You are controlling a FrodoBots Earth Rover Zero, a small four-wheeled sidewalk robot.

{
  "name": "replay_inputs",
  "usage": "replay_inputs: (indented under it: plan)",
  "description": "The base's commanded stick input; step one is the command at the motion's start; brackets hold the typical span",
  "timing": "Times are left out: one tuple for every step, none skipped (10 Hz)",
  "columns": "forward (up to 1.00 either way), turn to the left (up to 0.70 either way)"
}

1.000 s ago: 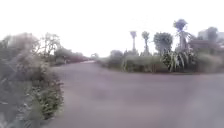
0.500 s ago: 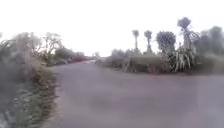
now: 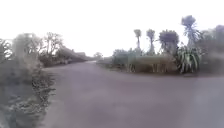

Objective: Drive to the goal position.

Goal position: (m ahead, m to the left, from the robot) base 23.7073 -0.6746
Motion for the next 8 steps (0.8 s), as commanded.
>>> replay_inputs:
  plan:
    - [0.7,0.19]
    - [0.7,0.31]
    - [0.7,0.35]
    - [0.7,0.35]
    - [0.7,0.35]
    - [0.7,0.26]
    - [0.7,0.15]
    - [0.7,0.04]
